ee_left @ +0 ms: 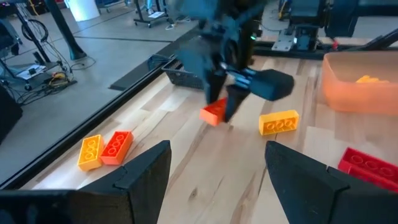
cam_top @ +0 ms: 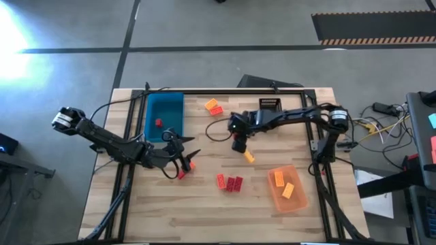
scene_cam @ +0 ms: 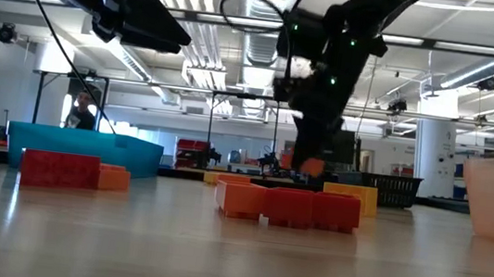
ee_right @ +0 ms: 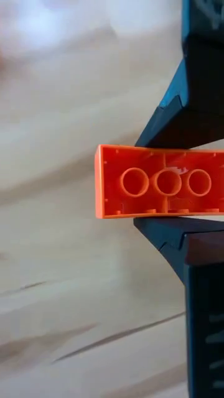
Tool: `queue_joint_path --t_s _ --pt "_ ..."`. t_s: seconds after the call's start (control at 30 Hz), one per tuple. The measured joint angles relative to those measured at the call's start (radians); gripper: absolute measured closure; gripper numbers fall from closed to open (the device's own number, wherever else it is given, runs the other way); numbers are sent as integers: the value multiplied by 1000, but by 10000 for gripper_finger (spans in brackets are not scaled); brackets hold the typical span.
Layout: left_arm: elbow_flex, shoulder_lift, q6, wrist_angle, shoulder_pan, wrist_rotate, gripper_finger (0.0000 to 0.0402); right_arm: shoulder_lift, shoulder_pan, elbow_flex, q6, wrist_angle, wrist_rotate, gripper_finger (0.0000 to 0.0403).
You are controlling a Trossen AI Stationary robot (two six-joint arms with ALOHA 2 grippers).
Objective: Sort & place blocks by color
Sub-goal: Put the orange game piece into the black bin
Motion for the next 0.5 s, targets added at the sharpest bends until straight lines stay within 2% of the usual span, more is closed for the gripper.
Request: queue_joint_path --t_s 0.13,0.33,0.5 --pt "0 0 0 12 0 22 157 -61 20 -31 -21 185 -17 277" --pt "0 9 10 67 0 22 157 -121 62 -179 -85 629 -156 277" --pt "0 46 72 172 0 39 157 -125 99 -302 -131 1010 -161 277"
